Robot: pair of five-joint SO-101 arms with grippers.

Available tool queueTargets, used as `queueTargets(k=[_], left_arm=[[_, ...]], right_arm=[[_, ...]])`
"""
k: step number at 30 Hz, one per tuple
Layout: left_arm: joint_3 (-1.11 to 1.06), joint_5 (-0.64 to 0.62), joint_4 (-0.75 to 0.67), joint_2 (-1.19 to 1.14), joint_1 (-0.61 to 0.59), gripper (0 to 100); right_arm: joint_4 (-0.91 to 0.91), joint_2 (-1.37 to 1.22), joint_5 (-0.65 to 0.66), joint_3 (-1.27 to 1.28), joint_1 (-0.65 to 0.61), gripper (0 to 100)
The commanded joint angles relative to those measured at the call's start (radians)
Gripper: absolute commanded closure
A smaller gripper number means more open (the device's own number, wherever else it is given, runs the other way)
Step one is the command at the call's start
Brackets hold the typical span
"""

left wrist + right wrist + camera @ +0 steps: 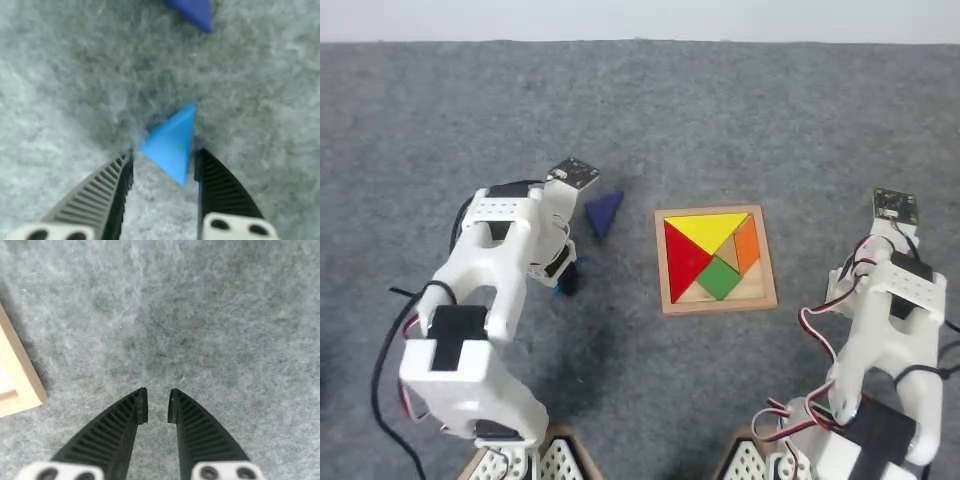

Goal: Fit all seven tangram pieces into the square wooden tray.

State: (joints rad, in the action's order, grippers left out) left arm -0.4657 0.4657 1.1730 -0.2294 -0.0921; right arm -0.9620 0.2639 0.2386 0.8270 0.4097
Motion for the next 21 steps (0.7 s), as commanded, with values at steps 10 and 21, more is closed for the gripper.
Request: queueTargets(k=[10,21], left_arm=[[0.077,-0.002,-0.051,-0.020,0.021,83],[0.074,-0.003,-0.052,-0.020,0.052,89]], right_arm=[[0.015,0.058,0.009,-0.012,-0.007,91.1],[0.016,0.058,0.009,-0.012,-0.007,91.1]])
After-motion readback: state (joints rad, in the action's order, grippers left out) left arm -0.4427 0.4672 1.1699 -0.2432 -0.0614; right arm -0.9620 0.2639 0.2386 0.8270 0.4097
